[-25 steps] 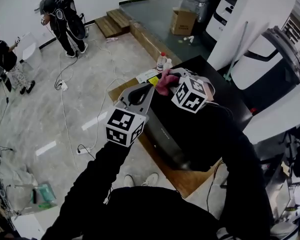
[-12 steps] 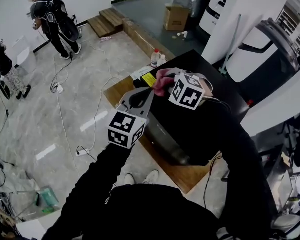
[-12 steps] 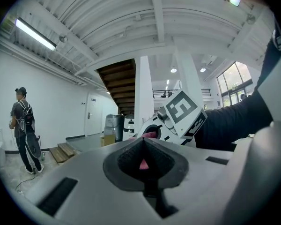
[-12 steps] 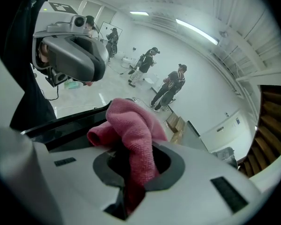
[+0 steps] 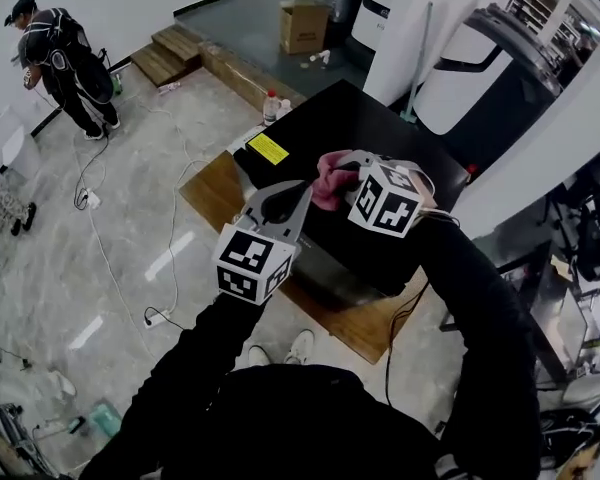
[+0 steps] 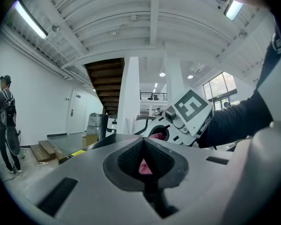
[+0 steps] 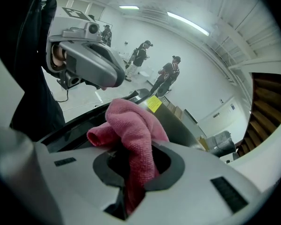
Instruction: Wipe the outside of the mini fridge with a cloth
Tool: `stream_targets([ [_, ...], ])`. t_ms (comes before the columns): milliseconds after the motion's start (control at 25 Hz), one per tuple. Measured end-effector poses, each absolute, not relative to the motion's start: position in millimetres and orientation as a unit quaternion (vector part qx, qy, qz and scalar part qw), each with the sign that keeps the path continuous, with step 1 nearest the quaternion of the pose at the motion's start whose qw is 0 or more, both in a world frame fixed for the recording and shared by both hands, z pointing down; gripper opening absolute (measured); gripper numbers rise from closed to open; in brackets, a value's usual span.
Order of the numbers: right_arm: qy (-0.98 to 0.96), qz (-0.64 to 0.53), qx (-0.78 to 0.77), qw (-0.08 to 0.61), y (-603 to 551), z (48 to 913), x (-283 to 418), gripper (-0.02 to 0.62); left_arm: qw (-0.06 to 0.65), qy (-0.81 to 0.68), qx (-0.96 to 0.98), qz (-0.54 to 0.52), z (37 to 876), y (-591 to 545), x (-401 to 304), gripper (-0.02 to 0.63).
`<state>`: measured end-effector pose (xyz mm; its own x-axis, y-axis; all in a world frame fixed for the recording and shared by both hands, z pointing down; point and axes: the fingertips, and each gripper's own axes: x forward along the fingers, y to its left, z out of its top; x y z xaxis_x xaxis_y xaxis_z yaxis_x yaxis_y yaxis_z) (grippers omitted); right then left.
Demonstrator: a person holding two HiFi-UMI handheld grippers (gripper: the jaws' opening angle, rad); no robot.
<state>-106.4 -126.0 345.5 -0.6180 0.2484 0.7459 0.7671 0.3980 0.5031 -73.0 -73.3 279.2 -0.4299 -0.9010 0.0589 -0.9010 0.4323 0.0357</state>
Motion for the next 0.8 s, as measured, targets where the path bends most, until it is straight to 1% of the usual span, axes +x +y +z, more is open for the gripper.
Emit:
stream_targets([
  [480, -0.807, -0.403, -0.258, 0.345, -192, 350, 9, 0.051, 0.023, -0.780, 0.626, -0.002, 271, -132, -2, 0.006],
  [800, -0.806, -0.390, -0.234, 0.380, -226, 352, 60, 0.051, 0.013, -0.751, 0.660, -0.010, 260, -160, 28, 0.006],
])
